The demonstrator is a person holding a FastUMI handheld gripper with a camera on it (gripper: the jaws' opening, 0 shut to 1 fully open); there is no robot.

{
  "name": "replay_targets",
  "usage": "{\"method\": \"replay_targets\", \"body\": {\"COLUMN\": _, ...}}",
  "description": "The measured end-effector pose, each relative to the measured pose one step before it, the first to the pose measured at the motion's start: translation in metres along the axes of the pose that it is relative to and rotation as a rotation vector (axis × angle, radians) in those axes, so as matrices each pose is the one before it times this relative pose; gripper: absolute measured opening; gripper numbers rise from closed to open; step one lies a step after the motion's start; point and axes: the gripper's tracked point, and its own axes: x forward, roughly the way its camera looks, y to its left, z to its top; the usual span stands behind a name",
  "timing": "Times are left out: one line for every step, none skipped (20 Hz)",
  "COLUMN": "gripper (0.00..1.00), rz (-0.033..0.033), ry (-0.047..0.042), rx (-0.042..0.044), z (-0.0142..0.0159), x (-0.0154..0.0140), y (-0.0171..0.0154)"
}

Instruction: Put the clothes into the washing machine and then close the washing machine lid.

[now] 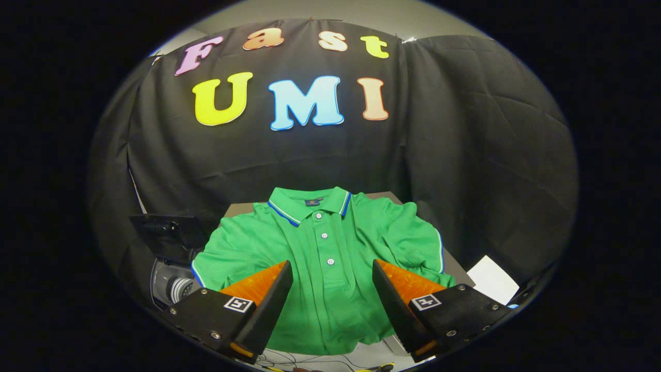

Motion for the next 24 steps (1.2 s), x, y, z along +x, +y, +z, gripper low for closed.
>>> {"method": "replay_targets", "body": {"gripper": 0.96, "rz": 0.01397, "ry": 0.02091, "rx": 0.01033, "z": -0.00053, "x": 0.00644, "y": 0.00043}}
{"method": "replay_targets", "body": {"gripper": 0.95, "rz": 0.01625, "ry": 0.01101, "rx": 0.01287, "z": 0.00177, "x": 0.00561, "y": 0.00153}}
{"method": "replay_targets", "body": {"gripper": 0.96, "rz": 0.01332, "ry": 0.00908, "rx": 0.01011, "z": 0.00073, "x": 0.00548, "y": 0.00214}}
{"method": "replay_targets", "body": {"gripper": 0.96, "rz": 0.00893, "ry": 0.00875, "rx": 0.00399, "z": 0.00111, "x": 0.00469, "y": 0.00043}}
{"method": "replay_targets", "body": {"gripper": 0.95, "rz": 0.00885, "ry": 0.01428, "rx": -0.00020, "z": -0.00048, "x": 0.00528, "y": 0.00103}}
{"method": "replay_targets", "body": {"gripper": 0.95, "rz": 0.00572, "ry": 0.01272, "rx": -0.00352, "z": 0.00032, "x": 0.00446, "y": 0.00048}}
{"method": "replay_targets", "body": {"gripper": 0.95, "rz": 0.00511, "ry": 0.01460, "rx": -0.00311, "z": -0.00106, "x": 0.00411, "y": 0.00006}}
{"method": "replay_targets", "body": {"gripper": 0.95, "rz": 0.00552, "ry": 0.01494, "rx": -0.00192, "z": -0.00028, "x": 0.00332, "y": -0.00031}}
{"method": "replay_targets", "body": {"gripper": 0.95, "rz": 0.00301, "ry": 0.01498, "rx": -0.00195, "z": -0.00066, "x": 0.00446, "y": -0.00006}}
{"method": "replay_targets", "body": {"gripper": 0.95, "rz": 0.00316, "ry": 0.01688, "rx": -0.00238, "z": -0.00242, "x": 0.00304, "y": 0.00081}}
{"method": "replay_targets", "body": {"gripper": 0.95, "rz": 0.00028, "ry": -0.00481, "rx": -0.00910, "z": 0.00173, "x": 0.00055, "y": 0.00034}}
{"method": "replay_targets", "body": {"gripper": 0.96, "rz": -0.00349, "ry": 0.00609, "rx": -0.00148, "z": 0.00003, "x": 0.00156, "y": 0.00017}}
{"method": "replay_targets", "body": {"gripper": 0.96, "rz": -0.00519, "ry": -0.00119, "rx": -0.00150, "z": -0.00181, "x": -0.00390, "y": 0.00049}}
{"method": "replay_targets", "body": {"gripper": 0.96, "rz": -0.00761, "ry": 0.00166, "rx": -0.00212, "z": -0.00050, "x": 0.00016, "y": -0.00037}}
{"method": "replay_targets", "body": {"gripper": 0.96, "rz": -0.01561, "ry": -0.00597, "rx": -0.01373, "z": -0.00260, "x": 0.00128, "y": -0.00134}}
{"method": "replay_targets", "body": {"gripper": 0.95, "rz": -0.00543, "ry": -0.00568, "rx": -0.01616, "z": -0.00083, "x": -0.00112, "y": -0.00055}}
{"method": "replay_targets", "body": {"gripper": 0.91, "rz": -0.00012, "ry": -0.01757, "rx": -0.01285, "z": -0.00220, "x": -0.00046, "y": 0.00064}}
{"method": "replay_targets", "body": {"gripper": 0.89, "rz": -0.01106, "ry": -0.06314, "rx": -0.02448, "z": 0.00463, "x": 0.00259, "y": -0.00230}}
{"method": "replay_targets", "body": {"gripper": 0.84, "rz": -0.02624, "ry": -0.07603, "rx": 0.00815, "z": 0.00225, "x": -0.00245, "y": 0.00073}}
{"method": "replay_targets", "body": {"gripper": 0.86, "rz": -0.01940, "ry": -0.02026, "rx": 0.03021, "z": 0.00045, "x": 0.00520, "y": -0.00289}}
{"method": "replay_targets", "body": {"gripper": 0.85, "rz": 0.01055, "ry": -0.01703, "rx": -0.00231, "z": 0.00007, "x": -0.00001, "y": 0.00251}}
{"method": "replay_targets", "body": {"gripper": 0.85, "rz": 0.03042, "ry": 0.01921, "rx": -0.00524, "z": -0.00190, "x": 0.00069, "y": 0.00099}}
{"method": "replay_targets", "body": {"gripper": 0.86, "rz": 0.02412, "ry": 0.01129, "rx": -0.00723, "z": -0.00092, "x": 0.00015, "y": 0.00136}}
{"method": "replay_targets", "body": {"gripper": 0.86, "rz": 0.00843, "ry": 0.00884, "rx": 0.00367, "z": 0.00031, "x": 0.00070, "y": -0.00123}}
